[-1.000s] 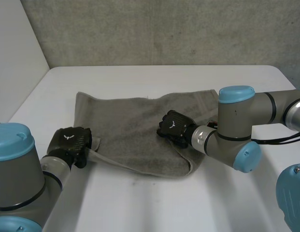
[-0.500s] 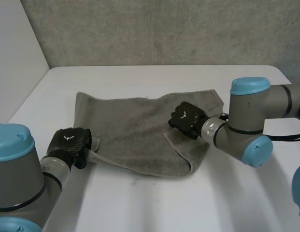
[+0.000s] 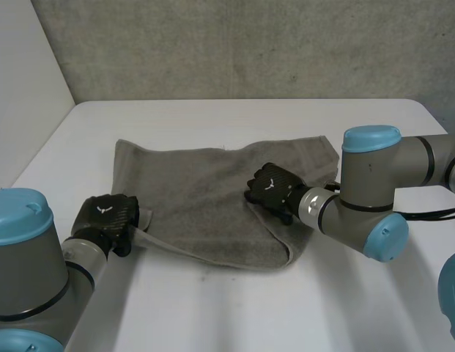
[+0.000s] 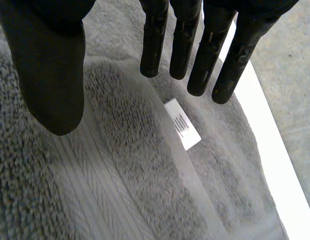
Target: Fold the towel.
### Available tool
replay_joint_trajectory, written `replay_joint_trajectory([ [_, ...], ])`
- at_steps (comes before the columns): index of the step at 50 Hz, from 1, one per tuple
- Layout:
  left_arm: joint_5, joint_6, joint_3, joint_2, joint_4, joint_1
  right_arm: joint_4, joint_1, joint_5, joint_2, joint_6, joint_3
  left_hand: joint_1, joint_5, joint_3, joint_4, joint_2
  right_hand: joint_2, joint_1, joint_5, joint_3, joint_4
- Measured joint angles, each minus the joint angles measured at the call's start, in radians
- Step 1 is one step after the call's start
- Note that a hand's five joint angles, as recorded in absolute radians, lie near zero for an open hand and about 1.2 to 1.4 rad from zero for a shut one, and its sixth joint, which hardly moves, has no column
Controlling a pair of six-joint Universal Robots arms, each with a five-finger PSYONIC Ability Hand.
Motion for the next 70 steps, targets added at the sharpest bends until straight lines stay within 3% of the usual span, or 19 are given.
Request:
replay_joint_trajectory([
  [9, 0.000, 0.000, 0.000, -0.002, 0.000, 0.000, 0.006, 0.006, -0.033, 0.014, -0.003, -0.015, 0.000, 0.000, 0.000, 0.000, 0.000, -0.016, -0.019, -0.019, -0.015, -0.024],
  [25, 0.000, 0.000, -0.001, -0.004, 0.000, -0.001, 0.046, 0.011, -0.019, 0.074, -0.025, -0.082, 0.000, 0.000, 0.000, 0.000, 0.000, -0.023, -0.030, -0.014, -0.016, -0.024],
  [41, 0.000, 0.000, -0.001, -0.004, 0.000, 0.000, 0.039, 0.009, -0.005, 0.057, -0.032, -0.077, 0.000, 0.000, 0.000, 0.000, 0.000, 0.545, 0.564, 0.584, 0.544, 0.544],
  [53, 0.000, 0.000, -0.003, -0.001, 0.000, 0.000, 0.040, -0.005, 0.007, 0.041, -0.024, -0.046, 0.000, 0.000, 0.000, 0.000, 0.000, 0.779, 0.780, 0.834, 0.787, 0.797],
  [57, 0.000, 0.000, -0.003, -0.001, 0.000, 0.000, 0.039, -0.010, 0.006, 0.019, -0.018, -0.033, 0.000, 0.000, 0.000, 0.000, 0.000, 0.776, 0.777, 0.830, 0.785, 0.793],
  [59, 0.000, 0.000, -0.003, -0.001, 0.000, 0.000, 0.039, -0.012, 0.006, 0.010, -0.016, -0.026, 0.000, 0.000, 0.000, 0.000, 0.000, 0.622, 0.633, 0.679, 0.653, 0.649],
  [60, 0.000, 0.000, -0.003, -0.001, 0.000, 0.000, 0.039, -0.013, 0.006, 0.003, -0.015, -0.018, 0.000, 0.000, 0.000, 0.000, 0.000, 0.384, 0.403, 0.424, 0.401, 0.396],
  [62, 0.000, 0.000, -0.003, -0.001, 0.000, 0.000, 0.038, -0.014, 0.006, -0.002, -0.014, -0.011, 0.000, 0.000, 0.000, 0.000, 0.000, 0.279, 0.288, 0.316, 0.290, 0.289],
  [70, 0.000, 0.000, -0.003, -0.001, 0.000, 0.000, 0.038, -0.013, 0.006, -0.002, -0.017, 0.010, 0.000, 0.000, 0.000, 0.000, 0.000, 0.253, 0.242, 0.258, 0.250, 0.246],
])
